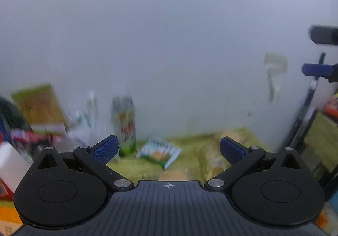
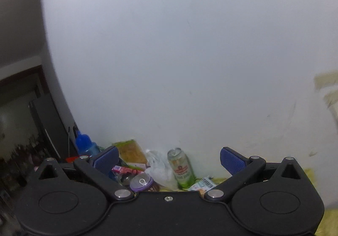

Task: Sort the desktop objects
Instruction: 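Swing both tools toward the snacks on the table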

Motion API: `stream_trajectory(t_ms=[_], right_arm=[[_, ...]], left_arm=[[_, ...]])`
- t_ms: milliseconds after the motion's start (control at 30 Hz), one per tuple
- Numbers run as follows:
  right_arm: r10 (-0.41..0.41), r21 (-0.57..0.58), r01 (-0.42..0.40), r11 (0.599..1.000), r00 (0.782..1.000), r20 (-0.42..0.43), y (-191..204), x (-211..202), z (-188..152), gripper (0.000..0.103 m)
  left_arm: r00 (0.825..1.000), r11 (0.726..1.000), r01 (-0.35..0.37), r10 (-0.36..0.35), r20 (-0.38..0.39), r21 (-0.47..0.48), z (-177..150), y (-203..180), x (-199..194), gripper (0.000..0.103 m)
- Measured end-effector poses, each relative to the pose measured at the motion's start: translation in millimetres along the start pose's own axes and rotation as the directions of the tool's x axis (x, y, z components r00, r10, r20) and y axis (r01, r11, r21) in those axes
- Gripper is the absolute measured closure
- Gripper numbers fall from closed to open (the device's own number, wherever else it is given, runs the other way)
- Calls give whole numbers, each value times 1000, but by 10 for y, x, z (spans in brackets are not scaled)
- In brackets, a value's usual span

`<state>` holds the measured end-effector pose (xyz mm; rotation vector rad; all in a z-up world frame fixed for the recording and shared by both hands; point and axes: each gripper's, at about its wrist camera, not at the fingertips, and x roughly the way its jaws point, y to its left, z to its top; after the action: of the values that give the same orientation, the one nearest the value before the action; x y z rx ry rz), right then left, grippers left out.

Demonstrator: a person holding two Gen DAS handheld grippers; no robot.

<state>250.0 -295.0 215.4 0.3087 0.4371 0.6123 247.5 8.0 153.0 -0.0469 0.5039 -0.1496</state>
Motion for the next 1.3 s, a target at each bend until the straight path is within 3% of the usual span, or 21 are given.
stream_trajectory(t_ms=[100, 233, 333, 633, 733, 967, 1100, 1300], right_arm=[[-27, 89, 41, 995, 988, -154, -304, 672, -235, 0], [-54, 186, 129, 974, 931, -362, -701, 1533, -563, 0], [-6, 285, 146, 947, 899, -437, -929, 1917, -753, 0], [93, 396, 138, 908, 854, -511, -1159, 2467, -937, 2], [105, 402, 143, 904, 838, -535, -1161, 2592, -1020, 6], [90, 395, 185, 900, 808, -583, -1198, 2706, -1169, 8], [52, 377, 231, 897, 792, -608, -1227, 2727, -1233, 9], [31, 370, 279, 886, 761, -647, -1258, 2773, -1339, 9]], left_arm=[[994, 1000, -7, 6, -105, -7, -199, 54, 456, 0], [981, 999, 24, -31, -190, -42, -330, 189, 869, 0], [967, 994, 50, -74, -245, -102, -405, 311, 1096, 0], [936, 982, 113, -156, -317, -148, -582, 429, 1396, 7], [926, 978, 131, -178, -332, -160, -619, 442, 1466, 19], [903, 974, 162, -210, -375, -156, -732, 449, 1572, 38], [895, 975, 160, -209, -395, -154, -784, 448, 1646, 42], [898, 981, 156, -190, -398, -115, -804, 392, 1657, 42]])
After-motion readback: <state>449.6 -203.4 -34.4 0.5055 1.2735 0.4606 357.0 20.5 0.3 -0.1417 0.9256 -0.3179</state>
